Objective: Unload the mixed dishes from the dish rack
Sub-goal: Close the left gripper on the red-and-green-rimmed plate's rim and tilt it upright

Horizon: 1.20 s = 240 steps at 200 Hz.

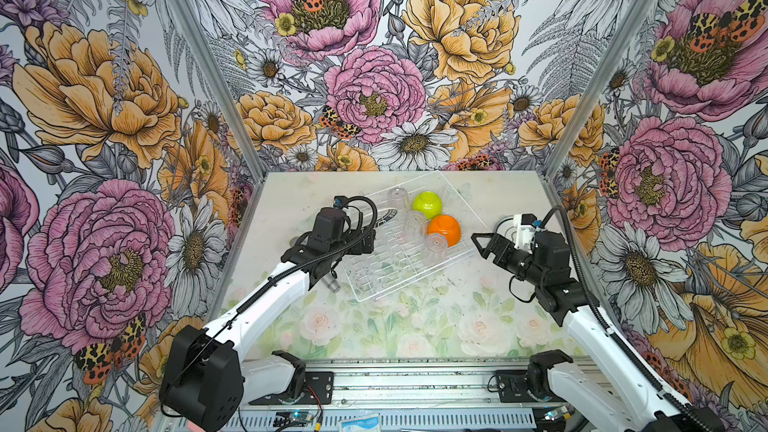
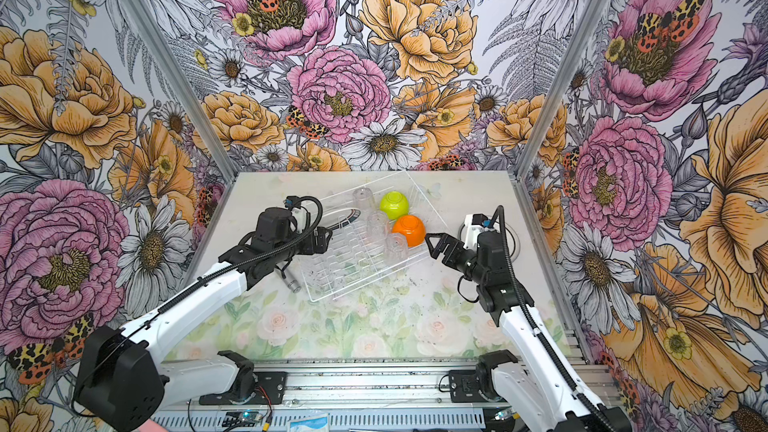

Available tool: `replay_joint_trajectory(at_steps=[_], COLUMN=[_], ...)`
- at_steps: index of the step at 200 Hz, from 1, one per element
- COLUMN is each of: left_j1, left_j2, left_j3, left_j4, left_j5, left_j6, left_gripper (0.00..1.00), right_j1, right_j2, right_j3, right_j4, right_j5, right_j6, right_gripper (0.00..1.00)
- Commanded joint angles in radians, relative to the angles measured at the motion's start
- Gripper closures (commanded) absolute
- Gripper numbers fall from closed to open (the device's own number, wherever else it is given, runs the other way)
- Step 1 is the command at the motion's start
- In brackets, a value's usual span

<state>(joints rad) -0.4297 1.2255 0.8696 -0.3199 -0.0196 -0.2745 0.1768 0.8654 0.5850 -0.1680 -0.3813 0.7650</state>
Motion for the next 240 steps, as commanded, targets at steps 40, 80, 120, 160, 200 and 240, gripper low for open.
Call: replay_joint_trajectory(at_steps=[40, 80, 120, 160, 200, 240], left_j1=[0.003, 0.028, 0.044, 0.043, 0.044, 0.046], left_j2=[-0.077, -0.054, -0.006, 0.057, 0.090, 0.131], left_j3=[-0.137, -0.160, -0.143, -0.107, -0.106, -0.092], left_j4=[0.158, 0.223, 0.281, 0.301, 0.351, 0.355], left_j5=[-0.112, -0.144, -0.109, -0.081, -0.045, -0.023], left_j6=[0.114, 0.191, 0.219, 0.278, 0.303, 0.311], left_gripper=[0.01, 0.01, 0.01, 0.11, 0.30, 0.41], right_j1=[0.024, 0.025, 0.028, 0.039, 0.060, 0.083], right_j2=[-0.068, -0.166, -0.180, -0.160, -0.138, -0.139], right_j3=[-0.012, -0.039, -0.007, 0.024, 0.028, 0.024], right_j4=[0.025, 0.046, 0.046, 0.045, 0.050, 0.051], right_j5=[-0.020, -0.064, -0.111, -0.100, -0.080, -0.042], right_j6=[-0.060, -0.030, 0.003, 0.009, 0.011, 0.019], right_gripper=[0.01, 0.01, 0.01, 0.01, 0.00, 0.01])
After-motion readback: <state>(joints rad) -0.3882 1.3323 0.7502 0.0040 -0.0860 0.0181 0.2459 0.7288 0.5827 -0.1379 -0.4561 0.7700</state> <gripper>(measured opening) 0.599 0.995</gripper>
